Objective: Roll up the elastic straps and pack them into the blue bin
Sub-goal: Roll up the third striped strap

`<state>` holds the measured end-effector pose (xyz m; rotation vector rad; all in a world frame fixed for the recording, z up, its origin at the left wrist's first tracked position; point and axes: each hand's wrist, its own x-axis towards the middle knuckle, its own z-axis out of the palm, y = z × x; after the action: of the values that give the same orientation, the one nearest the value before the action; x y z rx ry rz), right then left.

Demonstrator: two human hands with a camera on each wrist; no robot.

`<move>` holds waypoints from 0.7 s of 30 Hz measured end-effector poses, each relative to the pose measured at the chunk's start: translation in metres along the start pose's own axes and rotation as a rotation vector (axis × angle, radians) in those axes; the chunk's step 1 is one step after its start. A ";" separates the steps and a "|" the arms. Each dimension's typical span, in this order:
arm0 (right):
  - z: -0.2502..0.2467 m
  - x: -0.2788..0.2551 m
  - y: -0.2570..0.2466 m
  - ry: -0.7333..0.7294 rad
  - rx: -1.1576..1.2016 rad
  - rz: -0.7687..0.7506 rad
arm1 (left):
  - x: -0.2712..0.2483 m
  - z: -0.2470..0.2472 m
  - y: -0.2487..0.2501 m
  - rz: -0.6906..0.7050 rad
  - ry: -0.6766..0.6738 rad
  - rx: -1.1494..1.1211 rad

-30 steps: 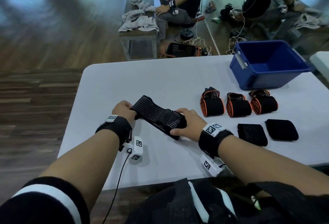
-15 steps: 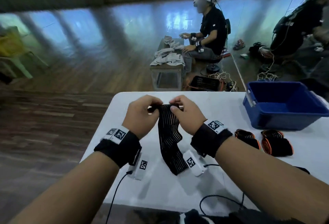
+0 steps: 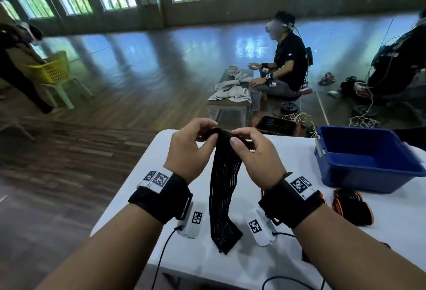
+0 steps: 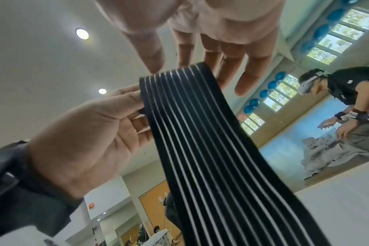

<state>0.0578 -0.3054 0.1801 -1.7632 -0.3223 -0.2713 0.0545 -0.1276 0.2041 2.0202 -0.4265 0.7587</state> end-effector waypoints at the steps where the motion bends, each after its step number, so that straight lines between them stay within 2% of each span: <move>1: -0.005 -0.004 -0.001 -0.026 0.003 0.003 | -0.001 0.002 0.003 -0.006 0.005 0.005; 5: -0.015 -0.016 -0.006 -0.128 0.033 0.045 | -0.001 0.009 0.013 -0.066 0.014 0.021; 10: -0.017 -0.012 -0.005 -0.047 0.134 0.066 | 0.000 0.019 0.011 -0.160 -0.042 -0.011; 14: -0.017 -0.009 -0.004 -0.007 0.156 0.090 | 0.005 0.022 0.007 -0.266 -0.124 -0.228; 18: -0.014 -0.007 -0.003 -0.014 0.171 0.115 | 0.015 0.016 0.005 -0.236 -0.158 -0.254; 21: -0.008 -0.003 -0.008 0.047 0.066 0.089 | 0.025 0.009 0.003 -0.188 -0.203 -0.199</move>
<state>0.0520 -0.3123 0.1882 -1.6989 -0.2164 -0.2352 0.0744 -0.1370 0.2187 1.9233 -0.4039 0.3825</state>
